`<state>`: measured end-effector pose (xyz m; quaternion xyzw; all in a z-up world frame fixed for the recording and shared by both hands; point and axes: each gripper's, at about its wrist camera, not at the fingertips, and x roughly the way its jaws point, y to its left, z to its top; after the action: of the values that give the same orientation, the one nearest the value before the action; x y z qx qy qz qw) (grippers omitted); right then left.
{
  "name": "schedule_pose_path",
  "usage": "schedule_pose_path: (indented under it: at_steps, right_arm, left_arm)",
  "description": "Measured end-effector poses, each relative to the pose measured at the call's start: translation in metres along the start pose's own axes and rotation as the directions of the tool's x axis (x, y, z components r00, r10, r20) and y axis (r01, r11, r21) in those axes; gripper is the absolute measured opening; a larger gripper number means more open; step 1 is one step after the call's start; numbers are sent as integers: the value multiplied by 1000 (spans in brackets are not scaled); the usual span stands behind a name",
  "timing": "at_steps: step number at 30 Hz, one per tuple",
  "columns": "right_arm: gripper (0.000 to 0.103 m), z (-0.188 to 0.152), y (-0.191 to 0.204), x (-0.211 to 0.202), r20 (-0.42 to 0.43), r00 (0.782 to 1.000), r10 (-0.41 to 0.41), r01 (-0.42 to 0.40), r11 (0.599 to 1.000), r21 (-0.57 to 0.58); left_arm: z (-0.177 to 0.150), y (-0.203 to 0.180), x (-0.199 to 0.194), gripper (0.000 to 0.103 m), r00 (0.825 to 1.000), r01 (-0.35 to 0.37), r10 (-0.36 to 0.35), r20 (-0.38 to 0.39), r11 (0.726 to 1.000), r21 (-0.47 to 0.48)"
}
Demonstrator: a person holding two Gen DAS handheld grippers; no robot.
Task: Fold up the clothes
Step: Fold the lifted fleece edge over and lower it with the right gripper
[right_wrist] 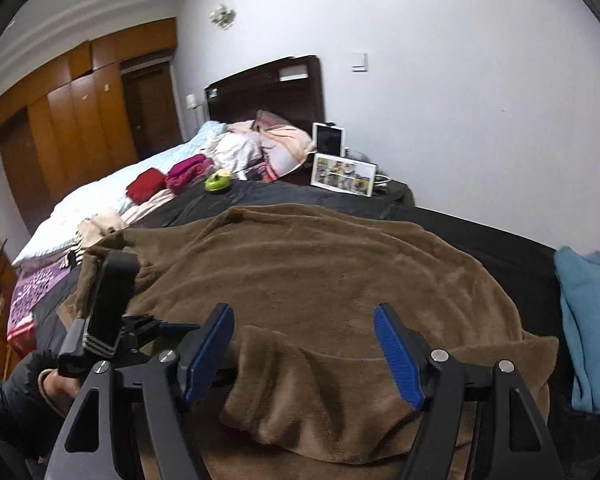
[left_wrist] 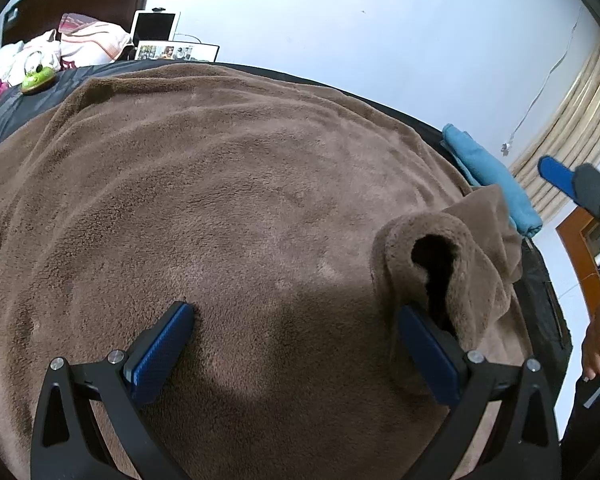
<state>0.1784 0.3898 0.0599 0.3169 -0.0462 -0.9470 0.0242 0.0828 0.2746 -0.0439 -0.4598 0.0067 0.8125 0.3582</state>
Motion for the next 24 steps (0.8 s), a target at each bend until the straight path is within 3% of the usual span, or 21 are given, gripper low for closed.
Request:
schedule_pose_path:
  at_steps: [5,10,13,20,24]
  right_arm:
    - [74,-16,-16,11,-32,999,-38,40,996,78]
    - [74,-33,-17,31,-78,984,-159,163,985,58]
    - [74,-40,-15,44,-89,958,-273,275,961,17]
    - [74,-49,-21,62,-84,916,-393,394,919,-6]
    - [74,-54,-27,72,-92,891,-445,446,895,-15]
  left_arm:
    - [-1,-4,-3,103,999,-45,44,22,999,20]
    - [0,-6,-5,103,996,-76,75,39,996,37]
    - [1,-3,-4,103,996,-82,81,37,996,29]
    - [2,3,-1,103,996,-80,80,31,997,3]
    - [3,7,-5,103,999,-13,14,52,1000,-13]
